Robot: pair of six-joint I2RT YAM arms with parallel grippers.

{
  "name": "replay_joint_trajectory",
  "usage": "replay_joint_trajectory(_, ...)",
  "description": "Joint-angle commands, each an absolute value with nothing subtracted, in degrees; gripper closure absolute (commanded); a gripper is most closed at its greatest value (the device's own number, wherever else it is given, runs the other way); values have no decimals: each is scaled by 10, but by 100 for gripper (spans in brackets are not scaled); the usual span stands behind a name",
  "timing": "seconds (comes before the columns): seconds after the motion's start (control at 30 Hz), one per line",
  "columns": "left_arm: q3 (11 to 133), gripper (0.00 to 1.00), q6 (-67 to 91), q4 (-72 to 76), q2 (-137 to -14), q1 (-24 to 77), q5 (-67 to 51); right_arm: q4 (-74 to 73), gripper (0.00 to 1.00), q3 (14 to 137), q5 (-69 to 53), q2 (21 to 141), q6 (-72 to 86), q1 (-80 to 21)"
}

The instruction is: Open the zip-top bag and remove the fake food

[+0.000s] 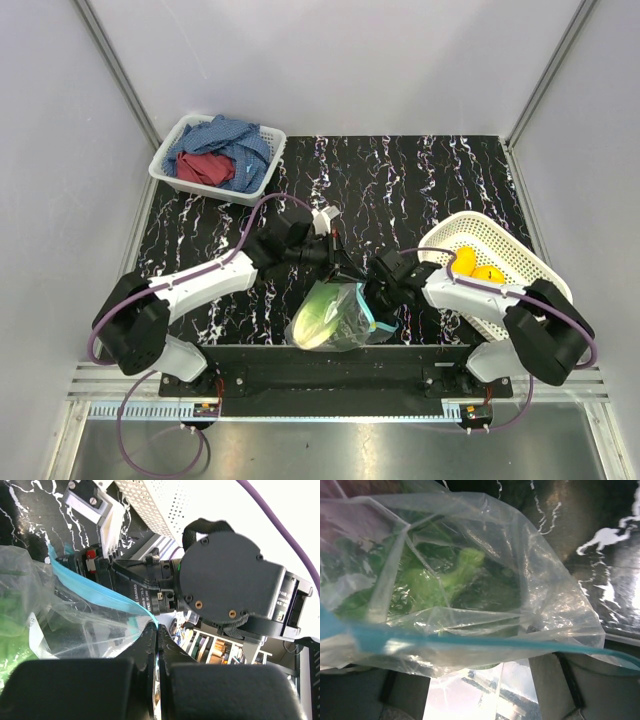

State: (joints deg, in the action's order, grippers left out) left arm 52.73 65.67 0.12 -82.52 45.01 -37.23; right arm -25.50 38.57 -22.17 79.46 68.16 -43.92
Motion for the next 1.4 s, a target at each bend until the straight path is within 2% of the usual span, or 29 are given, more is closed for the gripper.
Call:
replay_joint_trajectory(0.0, 516, 100, 654, 33, -827, 454, -363, -203, 21, 367, -231, 809, 702, -455)
replay_joint_trajectory(0.13, 503, 100, 654, 34, -819, 456, -360, -166, 24, 358, -229, 831, 717, -455)
replay_joint_trajectory(0.2, 497, 100, 654, 35, -812, 457, -357, -144, 28, 355, -232, 847, 726, -455)
replay_joint_trajectory(0.23, 491, 100, 654, 35, -810, 456, -356, -137, 32, 355, -233, 851, 730, -456)
replay_joint_trajectory(0.27, 490, 100, 654, 34, -809, 457, -354, -136, 40, 361, -229, 853, 730, -455)
replay_joint_trajectory(0.33, 487, 100, 654, 34, -802, 457, -353, -152, 44, 370, -220, 846, 727, -456)
replay_joint_trajectory(0.4, 483, 100, 650, 28, -793, 456, -352, -159, 57, 376, -217, 822, 730, -455)
replay_joint_trajectory(0.57, 497, 100, 628, 6, -786, 454, -349, -254, 74, 412, -181, 745, 716, -455)
replay_joint_trajectory(0.63, 502, 100, 621, 2, -781, 455, -347, -293, 77, 427, -163, 715, 713, -455)
replay_joint_trajectory(0.93, 497, 100, 599, -35, -760, 448, -346, -466, 79, 513, -54, 664, 651, -428)
replay_joint_trajectory(1.27, 489, 100, 577, -60, -742, 437, -345, -612, 79, 591, -4, 605, 552, -322)
replay_joint_trajectory(1.37, 487, 100, 577, -61, -738, 434, -349, -664, 79, 627, 59, 610, 501, -268)
